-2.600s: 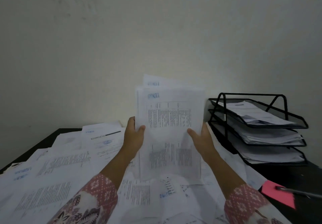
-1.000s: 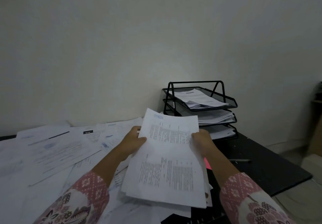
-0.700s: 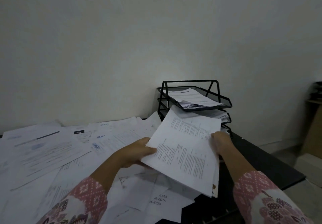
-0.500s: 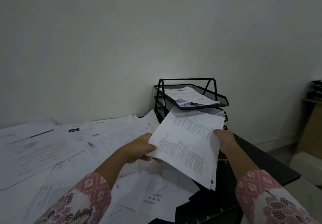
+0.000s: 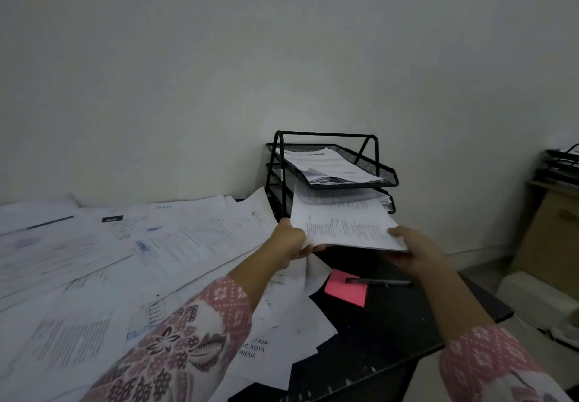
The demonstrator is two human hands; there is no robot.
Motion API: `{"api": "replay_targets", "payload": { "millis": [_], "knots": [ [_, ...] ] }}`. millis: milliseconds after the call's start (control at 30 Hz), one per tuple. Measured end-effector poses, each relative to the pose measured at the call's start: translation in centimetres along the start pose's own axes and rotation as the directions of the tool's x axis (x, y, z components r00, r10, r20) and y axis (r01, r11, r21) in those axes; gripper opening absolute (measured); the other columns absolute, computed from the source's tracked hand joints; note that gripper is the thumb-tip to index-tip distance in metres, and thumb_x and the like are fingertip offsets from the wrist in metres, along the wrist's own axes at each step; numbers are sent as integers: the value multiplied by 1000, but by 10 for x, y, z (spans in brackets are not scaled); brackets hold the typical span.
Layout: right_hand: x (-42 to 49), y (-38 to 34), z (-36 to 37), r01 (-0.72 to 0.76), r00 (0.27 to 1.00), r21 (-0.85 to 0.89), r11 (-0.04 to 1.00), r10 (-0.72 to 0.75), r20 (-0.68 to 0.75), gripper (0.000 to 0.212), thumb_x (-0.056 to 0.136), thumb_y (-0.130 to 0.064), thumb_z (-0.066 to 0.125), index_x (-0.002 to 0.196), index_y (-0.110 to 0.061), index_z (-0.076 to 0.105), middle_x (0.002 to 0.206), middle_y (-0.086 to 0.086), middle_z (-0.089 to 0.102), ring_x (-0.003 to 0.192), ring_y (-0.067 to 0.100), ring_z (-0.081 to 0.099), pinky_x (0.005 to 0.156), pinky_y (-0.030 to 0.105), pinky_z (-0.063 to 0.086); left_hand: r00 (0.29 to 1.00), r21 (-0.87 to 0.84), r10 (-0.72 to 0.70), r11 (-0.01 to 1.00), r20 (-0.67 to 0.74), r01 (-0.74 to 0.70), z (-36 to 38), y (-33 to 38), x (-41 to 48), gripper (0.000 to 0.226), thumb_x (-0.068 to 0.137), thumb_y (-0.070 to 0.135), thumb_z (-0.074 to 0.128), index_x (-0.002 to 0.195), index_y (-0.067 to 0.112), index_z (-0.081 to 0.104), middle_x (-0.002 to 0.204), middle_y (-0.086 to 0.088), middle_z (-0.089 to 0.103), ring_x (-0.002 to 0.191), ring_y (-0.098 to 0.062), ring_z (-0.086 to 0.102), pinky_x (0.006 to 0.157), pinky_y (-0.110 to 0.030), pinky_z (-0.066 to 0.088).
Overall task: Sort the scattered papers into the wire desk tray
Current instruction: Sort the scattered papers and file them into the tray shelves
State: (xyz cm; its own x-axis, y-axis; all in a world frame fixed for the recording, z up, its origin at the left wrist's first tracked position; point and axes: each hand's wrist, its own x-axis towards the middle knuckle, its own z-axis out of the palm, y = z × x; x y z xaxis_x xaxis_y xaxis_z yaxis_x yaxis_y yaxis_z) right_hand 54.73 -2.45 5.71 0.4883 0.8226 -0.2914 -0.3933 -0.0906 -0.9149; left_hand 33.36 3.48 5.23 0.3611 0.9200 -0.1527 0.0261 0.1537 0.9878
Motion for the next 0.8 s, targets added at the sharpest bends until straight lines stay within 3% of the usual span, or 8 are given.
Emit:
{"api": "replay_targets", "payload": {
  "millis": [100,200,333,400,467,567,700,800],
  "knots": [
    [-4,2,4,62,998,169,984,-61,-15,4,91,-7,52,87,-6,52,87,12,59,73,21,59,45,21,53,999,-133,-11,991,-53,4,15,-1,11,38,89,-7,33,124,2,45,122,-17,56,82,-29,67,39,-18,47],
    [-3,12,14,133,991,159,978,-132,-18,4,93,-11,50,91,-8,52,86,11,60,70,20,62,43,19,49,998,-233,24,972,-59,-37,26,5,13,25,92,-8,35,111,-1,50,103,-18,61,73,-28,65,47,-27,56],
    [1,21,27,167,986,28,986,-167,-13,6,94,1,43,97,0,48,78,16,56,55,16,63,41,16,49,986,158,141,979,-91,-126,23,3,27,27,91,9,48,117,2,50,124,-18,54,107,-30,57,84,-43,55],
    [6,19,27,182,983,41,982,-181,-38,16,93,6,41,108,1,45,84,20,55,64,20,61,41,15,49,964,465,234,872,-126,-151,15,1,30,41,97,25,42,131,2,39,140,-17,33,125,-31,41,103,-41,40],
    [11,12,26,194,980,46,980,-191,-63,22,93,7,41,114,3,45,90,23,55,68,20,60,42,15,50,940,637,332,742,-81,-207,6,-4,36,58,100,35,35,145,2,21,153,-15,9,140,-31,15,115,-39,17],
    [20,2,28,201,977,24,979,-198,-80,32,92,8,41,124,9,43,81,21,55,65,21,59,40,15,49,917,763,383,559,110,-325,-8,-13,51,63,101,38,26,151,7,4,157,-11,-12,145,-26,-10,118,-38,-1],
    [37,-11,37,219,970,-21,975,-220,-100,29,93,9,42,122,12,44,76,20,53,59,20,59,39,16,48,897,798,409,477,171,-369,-18,-18,57,59,103,37,24,151,10,2,158,-1,-11,145,-20,-12,117,-36,3],
    [47,-18,47,234,965,-56,971,-239,-110,15,93,8,43,107,6,47,73,21,54,58,22,60,39,17,49,872,817,452,420,188,-394,-24,-22,57,57,103,36,25,151,15,3,158,3,-10,145,-18,-10,116,-35,7]
  ]
}}
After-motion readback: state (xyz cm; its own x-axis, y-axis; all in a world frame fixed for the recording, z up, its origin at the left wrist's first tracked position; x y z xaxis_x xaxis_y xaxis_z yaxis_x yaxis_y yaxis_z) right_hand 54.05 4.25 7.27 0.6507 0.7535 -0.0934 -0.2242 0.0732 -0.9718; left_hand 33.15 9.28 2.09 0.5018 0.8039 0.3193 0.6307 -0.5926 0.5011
